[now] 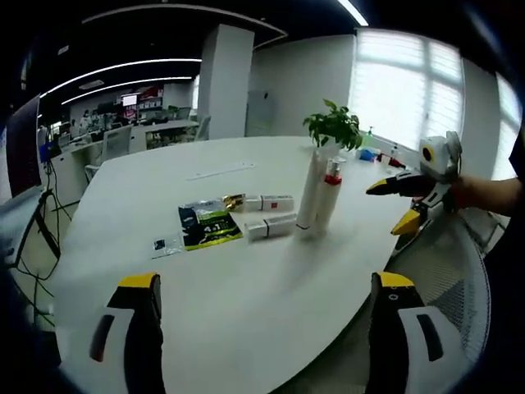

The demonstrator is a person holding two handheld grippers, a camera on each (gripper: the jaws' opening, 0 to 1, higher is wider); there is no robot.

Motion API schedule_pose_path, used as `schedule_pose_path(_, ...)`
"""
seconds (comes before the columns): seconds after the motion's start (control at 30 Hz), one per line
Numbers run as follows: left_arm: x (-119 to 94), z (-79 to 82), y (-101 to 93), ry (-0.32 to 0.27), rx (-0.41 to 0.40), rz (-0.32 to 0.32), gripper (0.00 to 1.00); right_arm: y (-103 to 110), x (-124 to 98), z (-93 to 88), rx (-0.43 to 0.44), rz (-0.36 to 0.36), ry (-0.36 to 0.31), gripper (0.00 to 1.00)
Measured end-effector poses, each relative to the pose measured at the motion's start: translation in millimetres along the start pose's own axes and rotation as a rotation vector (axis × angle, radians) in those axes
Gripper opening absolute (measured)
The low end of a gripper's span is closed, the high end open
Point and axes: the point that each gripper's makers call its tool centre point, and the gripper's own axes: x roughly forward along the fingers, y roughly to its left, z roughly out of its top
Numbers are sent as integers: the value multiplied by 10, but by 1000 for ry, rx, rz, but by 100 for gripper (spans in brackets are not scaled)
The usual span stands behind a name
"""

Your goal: Arrange the skincare products in the storage area until every visible bottle or jar stands upright without overlapping.

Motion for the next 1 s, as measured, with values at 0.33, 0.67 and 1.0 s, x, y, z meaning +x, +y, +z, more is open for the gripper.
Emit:
schedule_pose_path(0.33, -54, 11, -7, -7, 14, 9, 99, 46, -50, -29, -8, 1, 12, 95)
schedule_pose_path(0.67, -39, 2, 3, -17, 10, 19, 99, -32, 23, -36, 58, -39, 13, 99)
schedule_pose_path(1.0, -24, -13, -23, -5, 46, 33, 99, 34, 24, -16, 9, -32, 22, 99)
